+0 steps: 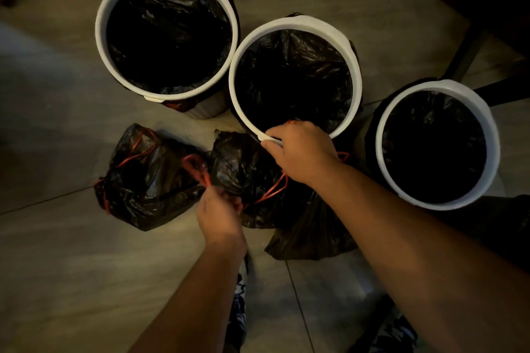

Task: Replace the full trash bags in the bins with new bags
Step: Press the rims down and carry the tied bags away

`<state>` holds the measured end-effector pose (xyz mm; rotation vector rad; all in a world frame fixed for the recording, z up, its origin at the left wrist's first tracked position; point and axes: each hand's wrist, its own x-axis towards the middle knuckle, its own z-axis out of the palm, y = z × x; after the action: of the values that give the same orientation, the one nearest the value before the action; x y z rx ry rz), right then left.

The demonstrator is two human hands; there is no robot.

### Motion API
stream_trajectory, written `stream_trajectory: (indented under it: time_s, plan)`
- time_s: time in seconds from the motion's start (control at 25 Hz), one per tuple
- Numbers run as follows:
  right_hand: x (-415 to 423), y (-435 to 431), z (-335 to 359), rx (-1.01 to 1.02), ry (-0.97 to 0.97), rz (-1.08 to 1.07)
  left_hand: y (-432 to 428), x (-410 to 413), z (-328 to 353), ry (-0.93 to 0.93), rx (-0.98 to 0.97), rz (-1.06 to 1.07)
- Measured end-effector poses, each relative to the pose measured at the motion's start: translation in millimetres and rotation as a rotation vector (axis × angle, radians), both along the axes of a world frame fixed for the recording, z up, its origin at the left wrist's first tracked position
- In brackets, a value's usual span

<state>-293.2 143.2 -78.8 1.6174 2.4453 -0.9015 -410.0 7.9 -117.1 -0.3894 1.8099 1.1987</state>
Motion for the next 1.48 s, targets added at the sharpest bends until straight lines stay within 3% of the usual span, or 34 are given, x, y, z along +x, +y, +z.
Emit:
stream_trajectory:
  time_s: [0.2,0.44,0.64,0.8,0.88,1.16,1.48]
  plan:
    - [3.6,-4.7,-9.0,0.003,-0.001,-0.045,-20.4,-0.3,7.6,-0.021,0.003,0.062]
    - [-3.1,-14.4,-9.4,0.006,-0.049,-0.117,-32.0,-2.6,20.5,0.065,0.006,-0.205]
    - [43.6,-61.4,20.4,-0.019,0.359,-0.537,-40.6,-1.5,39.4,0.196,0.075,-0.547]
    - [75.0,-105.0,41.7,-0.372,0.553,-1.02,-48.9,4.9,59.2,0.343,0.124,-0.756]
    - [86.8,-118.5,51.0,-0.484,0.609,-1.145,-54.7,9.6,70.8,0.426,0.115,-0.793]
    - [96.2,-144.0,83.8,-0.66,0.577,-0.957,-77.2,15.4,97.1,0.552,0.135,-0.86]
    - [68.4,-167.5,120.0,-0.809,0.477,-1.036,-76.6,-4.1,144.6,0.565,0.153,-0.974]
